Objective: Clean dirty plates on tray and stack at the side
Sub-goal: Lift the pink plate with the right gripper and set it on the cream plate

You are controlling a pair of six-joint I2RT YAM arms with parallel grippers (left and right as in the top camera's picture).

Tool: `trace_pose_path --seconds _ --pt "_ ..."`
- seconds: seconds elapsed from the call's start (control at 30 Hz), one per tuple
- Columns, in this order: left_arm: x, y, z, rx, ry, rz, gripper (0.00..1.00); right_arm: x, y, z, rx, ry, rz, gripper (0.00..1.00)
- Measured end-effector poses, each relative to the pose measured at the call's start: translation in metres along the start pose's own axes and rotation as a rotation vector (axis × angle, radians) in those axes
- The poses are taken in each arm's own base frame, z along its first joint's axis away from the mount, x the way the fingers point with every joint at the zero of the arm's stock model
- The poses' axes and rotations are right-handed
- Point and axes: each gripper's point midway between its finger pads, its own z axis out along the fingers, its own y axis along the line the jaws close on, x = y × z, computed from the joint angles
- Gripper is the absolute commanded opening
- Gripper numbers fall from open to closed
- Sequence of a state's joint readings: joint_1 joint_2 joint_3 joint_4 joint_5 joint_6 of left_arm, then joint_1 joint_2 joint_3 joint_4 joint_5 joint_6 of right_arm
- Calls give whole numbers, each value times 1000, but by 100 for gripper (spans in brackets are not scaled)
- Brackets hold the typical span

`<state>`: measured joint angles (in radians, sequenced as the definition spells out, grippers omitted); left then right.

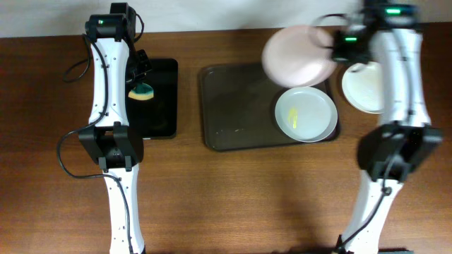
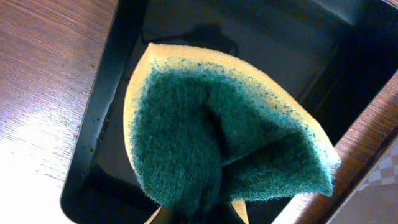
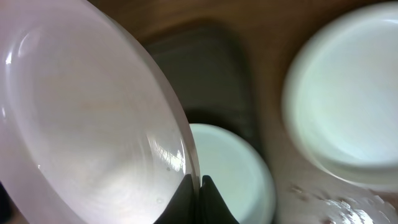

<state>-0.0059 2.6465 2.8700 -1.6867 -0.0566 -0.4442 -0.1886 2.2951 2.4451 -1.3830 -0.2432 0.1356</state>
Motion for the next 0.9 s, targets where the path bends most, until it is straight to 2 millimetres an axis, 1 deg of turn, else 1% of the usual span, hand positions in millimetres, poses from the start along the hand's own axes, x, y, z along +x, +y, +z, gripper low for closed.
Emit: trace_pose_path --seconds 0.07,0.1,0.13,0.17,0.2,0.3,0.4,0.43,0.5,0.6,0.63,0.67,0.73,0.77,0.8,0.9 --pt "0 0 0 2 1 0 0 -8 -47 -12 17 -25 111 4" --pt "0 0 0 2 1 0 0 -11 -82 -21 44 -46 197 4" --pt "0 -1 0 3 2 0 0 -11 -110 -29 73 -61 261 4" --pt "0 -1 0 5 2 0 0 -11 -124 -32 89 -69 295 4" --pt "0 -1 0 5 2 0 0 -9 -147 -39 120 -82 346 4" --pt "0 -1 0 5 2 0 0 -3 -186 -50 170 -98 436 4" --pt "0 -1 0 5 2 0 0 6 -216 -51 264 -104 521 4" --pt "0 -1 0 5 2 0 0 7 -220 -49 282 -105 532 4" --pt "0 -1 0 5 2 0 0 9 -230 -38 309 -106 550 4" --pt "0 -1 0 5 2 0 0 19 -237 -8 311 -80 564 4" --pt "0 -1 0 5 2 0 0 22 -240 3 311 -74 568 5" --pt "0 -1 0 5 2 0 0 26 -241 17 303 -70 569 8" --pt "0 -1 0 5 2 0 0 34 -240 38 280 -51 572 19" --pt "0 -1 0 5 2 0 0 37 -237 45 264 -43 572 23" --pt "0 -1 0 5 3 0 0 39 -234 50 246 -37 564 28" --pt "0 -1 0 5 2 0 0 32 -222 55 190 -47 530 31"
